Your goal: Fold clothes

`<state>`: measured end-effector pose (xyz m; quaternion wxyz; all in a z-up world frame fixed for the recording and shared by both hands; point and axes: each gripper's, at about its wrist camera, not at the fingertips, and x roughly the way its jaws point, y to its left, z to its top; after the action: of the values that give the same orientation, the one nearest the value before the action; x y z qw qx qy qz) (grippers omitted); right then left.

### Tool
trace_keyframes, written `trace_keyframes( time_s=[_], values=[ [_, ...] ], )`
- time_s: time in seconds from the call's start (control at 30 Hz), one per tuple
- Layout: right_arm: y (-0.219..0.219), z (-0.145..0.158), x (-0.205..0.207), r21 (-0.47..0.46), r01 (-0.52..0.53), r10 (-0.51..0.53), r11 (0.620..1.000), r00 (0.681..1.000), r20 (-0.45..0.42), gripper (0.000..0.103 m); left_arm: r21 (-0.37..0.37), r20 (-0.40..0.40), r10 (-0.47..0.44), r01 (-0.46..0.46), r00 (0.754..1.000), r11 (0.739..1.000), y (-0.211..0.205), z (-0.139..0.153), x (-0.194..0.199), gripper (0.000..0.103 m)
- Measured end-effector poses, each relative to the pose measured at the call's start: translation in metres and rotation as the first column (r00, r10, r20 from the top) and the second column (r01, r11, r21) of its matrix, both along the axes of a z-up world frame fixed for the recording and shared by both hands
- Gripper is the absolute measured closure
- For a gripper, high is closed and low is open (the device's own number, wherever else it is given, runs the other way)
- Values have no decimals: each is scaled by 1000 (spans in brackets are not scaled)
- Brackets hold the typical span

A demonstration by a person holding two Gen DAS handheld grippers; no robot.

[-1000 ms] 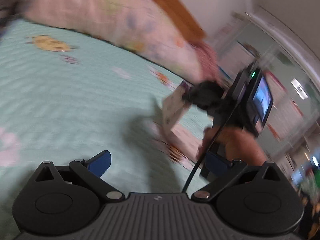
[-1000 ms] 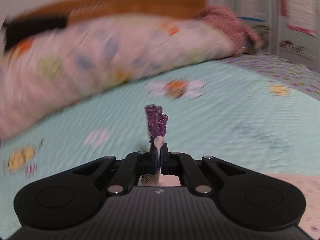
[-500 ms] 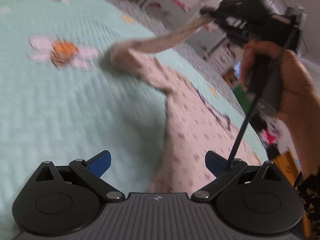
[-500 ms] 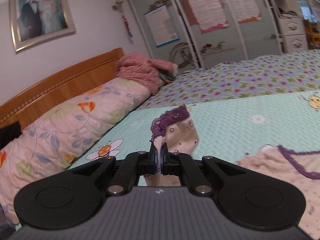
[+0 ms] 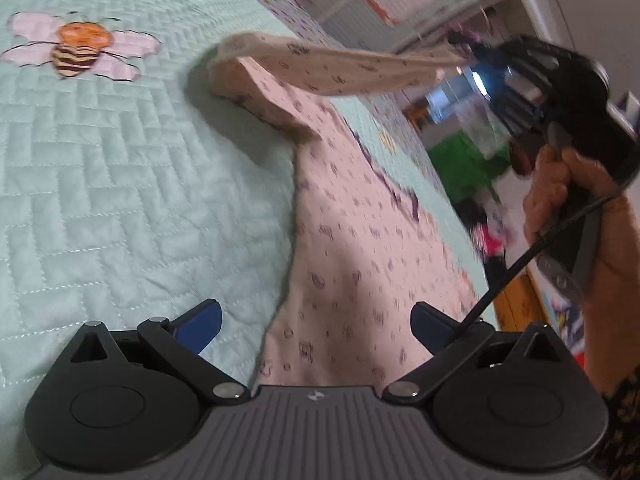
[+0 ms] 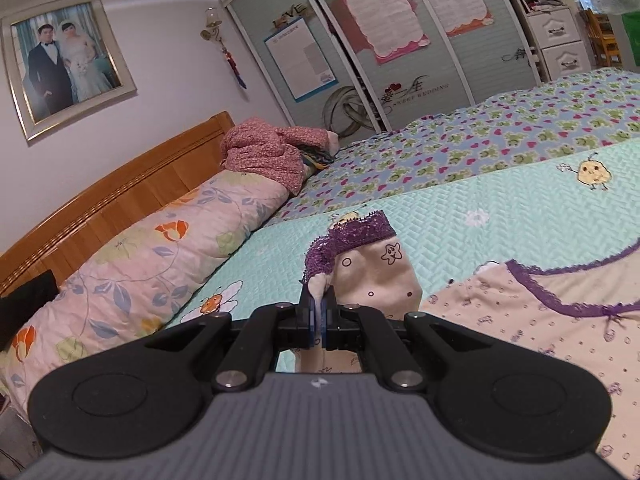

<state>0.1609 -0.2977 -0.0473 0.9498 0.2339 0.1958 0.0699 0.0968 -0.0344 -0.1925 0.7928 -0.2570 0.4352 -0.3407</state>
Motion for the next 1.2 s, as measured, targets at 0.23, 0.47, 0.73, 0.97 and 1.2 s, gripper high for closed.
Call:
trace_keyframes(
  time_s=[0.23,0.47,0.73,0.97,1.2],
  values=[
    [-3,-5,-12,5,-36,36,999,999,-14,101,53,-44,-157,159,987,986,-8,2,2,0],
    [10,0,-21,-11,-89,89,996,996,-13,101,-75,-132,-222,214,966,974,0,-9,11,0],
    [10,3,-21,-10,-89,89,996,996,-16,101,-89,-130,-194,183,972,979,-8,-7,11,1],
    [11,0,-18,-46,-75,74,996,997,-20,100,-30,-136,-195,193,971,981,-16,-11,9,60],
    [5,-7,-15,-33,-60,59,998,998,-28,100,34,-118,-180,186,976,982,-18,-12,6,93]
  ],
)
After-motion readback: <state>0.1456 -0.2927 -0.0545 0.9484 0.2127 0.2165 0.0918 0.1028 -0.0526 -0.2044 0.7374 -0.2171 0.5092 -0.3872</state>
